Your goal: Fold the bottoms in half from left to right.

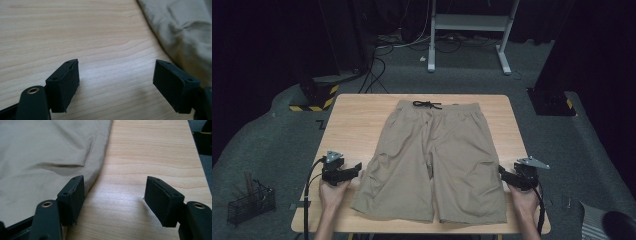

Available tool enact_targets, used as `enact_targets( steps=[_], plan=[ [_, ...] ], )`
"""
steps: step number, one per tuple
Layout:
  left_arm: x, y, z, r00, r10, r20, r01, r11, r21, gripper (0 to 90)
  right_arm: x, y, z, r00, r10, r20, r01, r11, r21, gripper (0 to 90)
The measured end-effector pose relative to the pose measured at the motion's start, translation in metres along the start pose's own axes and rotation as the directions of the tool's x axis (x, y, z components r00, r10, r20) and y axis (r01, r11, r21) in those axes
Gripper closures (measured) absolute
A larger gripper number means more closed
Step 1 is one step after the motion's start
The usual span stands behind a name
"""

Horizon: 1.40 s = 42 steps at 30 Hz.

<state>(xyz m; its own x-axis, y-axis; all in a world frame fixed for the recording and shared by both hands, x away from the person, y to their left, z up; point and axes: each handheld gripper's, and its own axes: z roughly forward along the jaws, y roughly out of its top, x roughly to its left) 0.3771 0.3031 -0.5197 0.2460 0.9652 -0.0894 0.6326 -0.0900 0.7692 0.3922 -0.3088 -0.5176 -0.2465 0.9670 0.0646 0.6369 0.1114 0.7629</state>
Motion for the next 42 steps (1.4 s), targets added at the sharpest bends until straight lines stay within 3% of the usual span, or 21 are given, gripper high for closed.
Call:
enact_targets(
  steps=[5,9,12,18,23,29,30,34,39,42],
  plan=[
    [-0.008,0.008,-0.004,0.9992,-0.013,0.037,0.015,0.9987,-0.048,21.7,0.002,0.001,-0.003,0.9999,-0.009,-0.005,0.009,1.000,-0.015,34.6],
    [-0.013,0.015,-0.004,0.9977,-0.012,0.066,0.016,0.9984,-0.054,21.7,0.005,0.004,-0.003,0.9997,-0.018,-0.018,0.017,0.999,-0.028,37.8],
    [-0.020,0.020,-0.007,0.9968,0.008,0.080,-0.002,0.9971,-0.077,21.3,0.011,0.006,-0.002,0.9988,-0.022,-0.043,0.021,0.999,-0.041,39.1],
    [-0.034,0.032,-0.008,0.9907,0.042,0.129,-0.033,0.9965,-0.077,22.3,0.026,0.012,0.002,0.9957,-0.061,-0.069,0.059,0.997,-0.041,40.7],
    [-0.048,0.041,-0.004,0.9861,0.073,0.149,-0.066,0.9965,-0.052,22.1,0.034,0.015,0.007,0.9922,-0.081,-0.095,0.078,0.996,-0.036,40.8],
    [-0.071,0.050,0.003,0.9734,0.122,0.194,-0.119,0.9926,-0.026,22.0,0.040,0.018,0.006,0.9890,-0.094,-0.115,0.090,0.995,-0.040,40.8],
    [-0.078,0.052,0.006,0.9678,0.129,0.216,-0.128,0.9916,-0.021,22.5,0.043,0.019,0.006,0.9869,-0.099,-0.127,0.094,0.995,-0.045,40.6],
    [-0.087,0.053,0.013,0.9623,0.144,0.231,-0.146,0.9892,-0.009,22.8,0.054,0.024,0.009,0.9809,-0.122,-0.151,0.117,0.992,-0.045,40.6],
    [-0.100,0.052,0.026,0.9594,0.176,0.221,-0.185,0.9824,0.024,23.6,0.068,0.028,0.014,0.9730,-0.143,-0.181,0.138,0.990,-0.042,40.9],
    [-0.101,0.048,0.035,0.9633,0.178,0.201,-0.192,0.9800,0.053,24.2,0.079,0.030,0.022,0.9652,-0.171,-0.198,0.168,0.985,-0.032,41.1]
  ],
)
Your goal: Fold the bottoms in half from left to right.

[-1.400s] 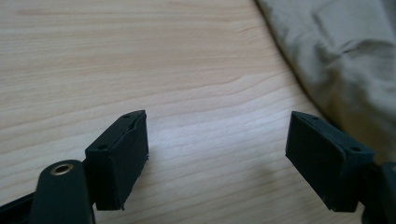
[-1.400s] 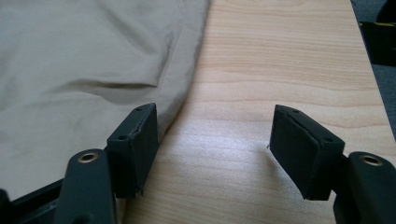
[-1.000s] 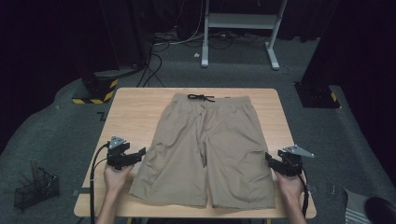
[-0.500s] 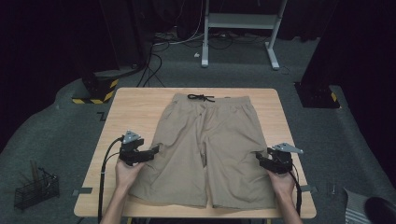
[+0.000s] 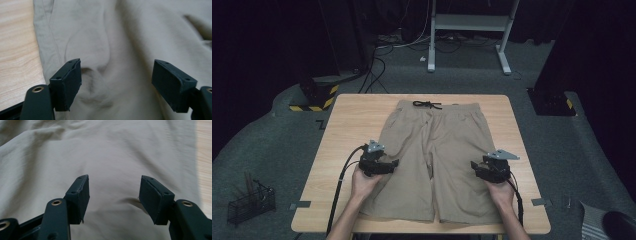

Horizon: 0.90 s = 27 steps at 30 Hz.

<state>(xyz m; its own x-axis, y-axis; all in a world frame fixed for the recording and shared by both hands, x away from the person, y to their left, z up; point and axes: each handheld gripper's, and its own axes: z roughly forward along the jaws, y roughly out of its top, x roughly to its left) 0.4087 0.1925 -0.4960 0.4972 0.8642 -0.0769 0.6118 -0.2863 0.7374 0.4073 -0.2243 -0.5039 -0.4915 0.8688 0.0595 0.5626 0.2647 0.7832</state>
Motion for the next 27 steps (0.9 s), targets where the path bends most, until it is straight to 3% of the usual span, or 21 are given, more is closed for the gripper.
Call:
enact_targets(
  steps=[7,10,14,20,27],
  plan=[
    [0.007,-0.016,0.015,0.9956,0.025,-0.090,-0.018,0.9974,0.069,25.1,0.013,-0.002,0.016,0.9988,-0.048,-0.014,0.048,0.998,0.049,41.4],
    [0.011,-0.023,0.013,0.9948,0.014,-0.101,-0.010,0.9993,0.037,26.0,0.013,-0.007,0.020,0.9985,-0.055,-0.005,0.055,0.995,0.086,40.7],
    [0.017,-0.034,0.007,0.9934,-0.002,-0.115,0.000,0.9999,-0.015,26.0,0.013,-0.011,0.016,0.9961,-0.088,0.006,0.087,0.992,0.096,39.9],
    [0.023,-0.044,-0.004,0.9889,-0.029,-0.146,0.026,0.9995,-0.019,27.5,0.012,-0.019,0.008,0.9962,-0.086,0.006,0.086,0.993,0.082,39.6],
    [0.024,-0.051,-0.012,0.9881,-0.033,-0.151,0.030,0.9993,-0.020,27.5,0.013,-0.024,0.002,0.9965,-0.083,0.007,0.083,0.993,0.083,39.4]
  ],
)
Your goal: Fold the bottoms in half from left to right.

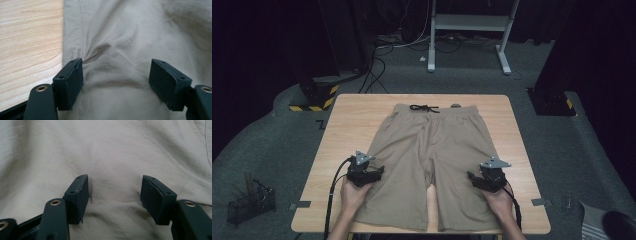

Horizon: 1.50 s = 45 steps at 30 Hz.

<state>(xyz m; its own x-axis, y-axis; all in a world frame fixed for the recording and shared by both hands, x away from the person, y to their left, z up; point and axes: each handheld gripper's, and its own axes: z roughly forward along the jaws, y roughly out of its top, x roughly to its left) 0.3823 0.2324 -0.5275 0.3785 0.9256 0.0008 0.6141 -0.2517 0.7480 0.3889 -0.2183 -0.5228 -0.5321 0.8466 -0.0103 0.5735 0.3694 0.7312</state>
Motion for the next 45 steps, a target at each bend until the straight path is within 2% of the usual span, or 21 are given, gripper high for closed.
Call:
enact_targets(
  steps=[17,20,22,24,27,29,33,37,41,43,45],
  plan=[
    [0.008,-0.016,-0.018,0.9997,0.010,0.020,-0.010,0.9999,0.001,27.7,0.000,-0.015,-0.016,0.9996,-0.019,-0.020,0.019,1.000,-0.003,39.4],
    [0.009,-0.008,-0.016,0.9990,-0.017,0.041,0.016,0.9997,0.016,27.9,0.002,-0.012,-0.016,0.9999,-0.014,-0.010,0.014,1.000,0.019,39.2],
    [0.006,0.001,-0.016,0.9975,-0.033,0.062,0.033,0.9995,-0.004,27.8,0.005,-0.006,-0.016,0.9996,-0.028,0.000,0.028,1.000,0.003,40.2],
    [0.000,0.014,-0.014,0.9971,-0.027,0.070,0.028,0.9995,-0.012,27.7,0.008,0.005,-0.016,0.9997,-0.023,0.003,0.023,0.999,-0.037,40.7],
    [-0.012,0.032,-0.007,0.9957,-0.008,0.093,0.010,0.9998,-0.020,27.9,0.009,0.022,-0.012,0.9997,-0.024,0.003,0.024,0.998,-0.059,41.0],
    [-0.019,0.040,0.006,0.9934,-0.012,0.114,0.014,0.9998,-0.012,28.0,0.008,0.031,-0.003,0.9999,-0.014,-0.007,0.014,0.998,-0.058,41.0],
    [-0.026,0.042,0.023,0.9934,-0.011,0.114,0.008,0.9996,0.028,28.0,0.004,0.037,0.018,0.9999,-0.001,-0.012,0.000,1.000,-0.027,41.1],
    [-0.028,0.036,0.030,0.9965,0.002,0.084,-0.006,0.9986,0.053,28.0,0.004,0.033,0.026,0.9999,0.006,-0.009,-0.006,1.000,0.000,41.2],
    [-0.025,0.030,0.027,0.9976,0.029,0.062,-0.031,0.9989,0.033,29.0,0.003,0.027,0.027,1.0000,-0.006,0.004,0.006,1.000,0.013,41.1],
    [-0.024,0.023,0.025,0.9970,0.050,0.059,-0.050,0.9988,0.000,29.7,0.003,0.024,0.025,1.0000,-0.004,0.003,0.004,1.000,0.005,40.7],
    [-0.021,0.019,0.020,0.9975,0.044,0.055,-0.044,0.9990,-0.003,29.8,0.006,0.019,0.020,1.0000,-0.006,0.005,0.006,1.000,-0.001,40.7]
  ],
)
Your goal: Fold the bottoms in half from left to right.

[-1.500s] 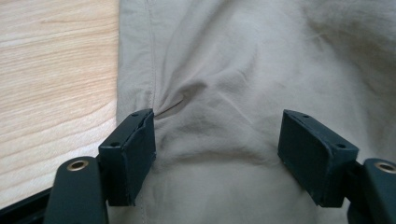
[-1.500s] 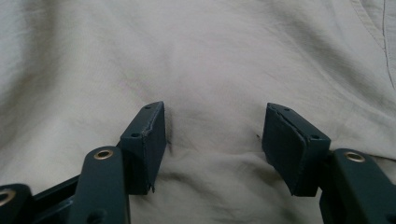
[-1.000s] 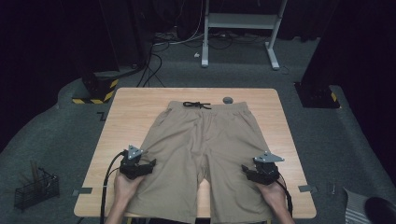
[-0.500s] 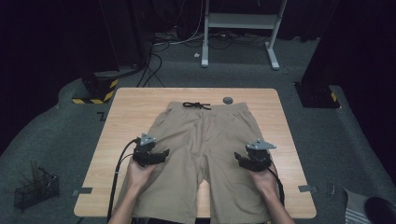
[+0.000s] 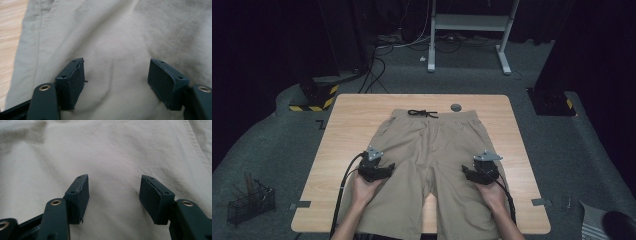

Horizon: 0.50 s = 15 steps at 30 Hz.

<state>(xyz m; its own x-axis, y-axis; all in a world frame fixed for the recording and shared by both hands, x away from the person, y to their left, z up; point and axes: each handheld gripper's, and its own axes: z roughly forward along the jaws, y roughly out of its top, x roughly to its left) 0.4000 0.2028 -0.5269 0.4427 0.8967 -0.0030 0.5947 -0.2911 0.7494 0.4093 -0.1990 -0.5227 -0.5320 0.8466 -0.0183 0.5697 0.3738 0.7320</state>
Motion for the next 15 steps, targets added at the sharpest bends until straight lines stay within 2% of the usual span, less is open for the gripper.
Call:
enact_targets(
  steps=[7,11,15],
  plan=[
    [0.006,-0.011,-0.012,0.9999,0.000,0.011,0.000,1.0000,-0.006,29.9,0.004,-0.013,-0.014,0.9999,-0.005,-0.009,0.005,1.000,-0.001,40.5],
    [0.004,-0.017,-0.018,0.9998,0.012,0.013,-0.012,0.9999,-0.003,29.8,0.007,-0.021,-0.023,0.9997,-0.016,-0.016,0.016,1.000,-0.003,40.4],
    [0.000,-0.025,-0.027,0.9994,0.010,0.033,-0.010,0.9999,-0.008,29.4,0.011,-0.029,-0.031,0.9996,-0.018,-0.021,0.017,1.000,-0.002,40.1]
  ],
)
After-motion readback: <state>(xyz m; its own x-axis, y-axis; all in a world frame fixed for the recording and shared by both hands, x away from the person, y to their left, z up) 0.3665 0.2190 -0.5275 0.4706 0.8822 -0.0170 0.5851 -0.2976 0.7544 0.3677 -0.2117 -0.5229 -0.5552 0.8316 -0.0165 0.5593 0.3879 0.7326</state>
